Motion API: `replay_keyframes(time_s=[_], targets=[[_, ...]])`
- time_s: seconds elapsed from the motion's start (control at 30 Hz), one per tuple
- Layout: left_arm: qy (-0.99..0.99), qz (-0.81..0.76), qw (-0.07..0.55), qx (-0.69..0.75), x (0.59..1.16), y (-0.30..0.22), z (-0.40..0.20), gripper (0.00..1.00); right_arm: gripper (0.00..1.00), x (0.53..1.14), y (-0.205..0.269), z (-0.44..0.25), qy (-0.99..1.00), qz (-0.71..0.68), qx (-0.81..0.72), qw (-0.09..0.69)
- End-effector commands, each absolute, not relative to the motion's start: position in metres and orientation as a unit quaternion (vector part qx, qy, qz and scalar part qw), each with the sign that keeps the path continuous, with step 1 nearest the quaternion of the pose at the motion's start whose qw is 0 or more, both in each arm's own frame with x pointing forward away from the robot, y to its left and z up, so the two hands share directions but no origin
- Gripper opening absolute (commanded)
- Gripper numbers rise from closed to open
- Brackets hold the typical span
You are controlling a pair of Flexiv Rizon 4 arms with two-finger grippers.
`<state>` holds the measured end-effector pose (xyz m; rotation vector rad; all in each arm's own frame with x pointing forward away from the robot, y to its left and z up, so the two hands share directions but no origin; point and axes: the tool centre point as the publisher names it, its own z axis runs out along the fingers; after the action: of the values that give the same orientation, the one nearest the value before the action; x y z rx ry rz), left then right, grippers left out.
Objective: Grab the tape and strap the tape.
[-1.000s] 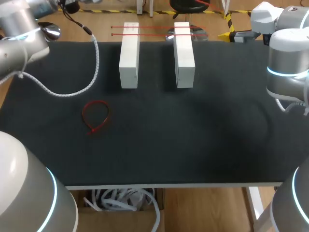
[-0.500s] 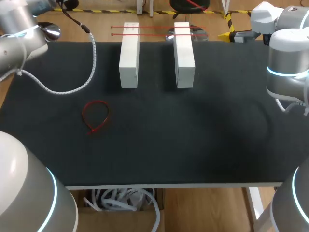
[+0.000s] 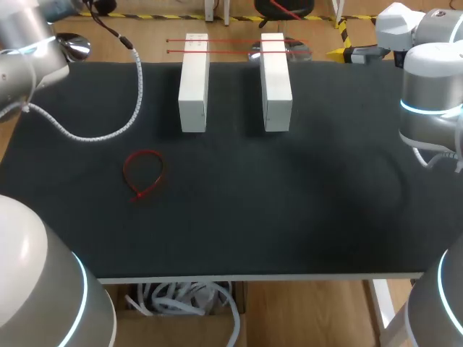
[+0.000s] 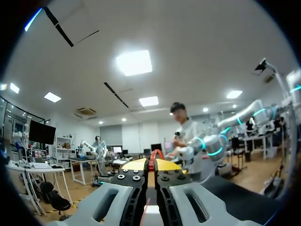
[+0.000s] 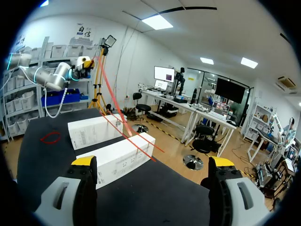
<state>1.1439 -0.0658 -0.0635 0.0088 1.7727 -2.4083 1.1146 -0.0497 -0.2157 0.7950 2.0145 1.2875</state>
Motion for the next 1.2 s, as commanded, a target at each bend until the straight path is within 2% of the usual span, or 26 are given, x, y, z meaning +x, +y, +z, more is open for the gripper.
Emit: replay_keyframes(time_s=[0.03,0.4,0.67,1.2], targets=[[0.59,-0.804,0.072,0.009,1.1432,-0.0643,-0.0653,0.0,1.0,1.1144,-0.0497,-0.2158,0.761,0.487,0.3,0.306],[0.582,-0.811,0.055,0.005,1.1365,-0.0603,-0.0646,0.0,1.0,1.1144,-0.0497,-0.2158,0.761,0.487,0.3,0.306],[0.592,-0.802,0.078,-0.028,1.138,-0.0589,-0.069,0.0,1.0,1.1144,-0.0497,-0.2158,0.761,0.487,0.3,0.306],[0.592,-0.802,0.078,-0.028,1.138,-0.0589,-0.069,0.0,1.0,1.1144,-0.0497,-0.2158,0.761,0.487,0.3,0.306]])
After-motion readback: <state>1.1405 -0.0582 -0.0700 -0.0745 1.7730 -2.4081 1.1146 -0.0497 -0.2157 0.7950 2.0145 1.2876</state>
